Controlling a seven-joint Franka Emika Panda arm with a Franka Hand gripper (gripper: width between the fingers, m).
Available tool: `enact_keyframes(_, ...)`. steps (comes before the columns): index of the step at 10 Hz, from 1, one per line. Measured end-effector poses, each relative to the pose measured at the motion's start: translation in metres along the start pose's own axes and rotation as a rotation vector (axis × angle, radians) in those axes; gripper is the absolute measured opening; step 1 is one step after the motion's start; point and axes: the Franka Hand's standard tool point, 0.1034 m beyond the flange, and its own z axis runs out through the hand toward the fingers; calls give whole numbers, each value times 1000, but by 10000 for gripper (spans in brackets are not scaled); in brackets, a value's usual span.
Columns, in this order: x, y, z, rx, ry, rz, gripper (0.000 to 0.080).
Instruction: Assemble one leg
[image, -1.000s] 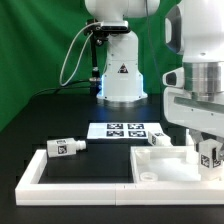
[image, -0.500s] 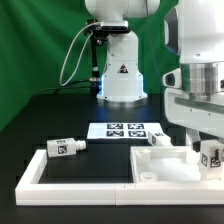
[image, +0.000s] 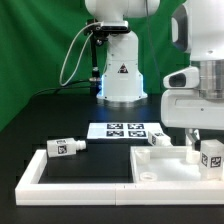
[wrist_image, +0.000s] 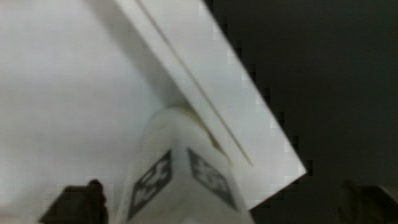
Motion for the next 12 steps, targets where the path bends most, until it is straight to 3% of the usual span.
enact_keyframes(3,13,19,0,-32,1,-523,649)
enact_keyframes(6,13,22,2,-37,-2,-633,649)
enact_keyframes(7,13,22,2,-37,-2,-604,513)
enact_keyframes(8,13,22,2,-36,-2,-593,513)
enact_keyframes(10,12,21,2,-34,0,-449,283)
enact_keyframes(12,11,17,2,-34,3,-281,284)
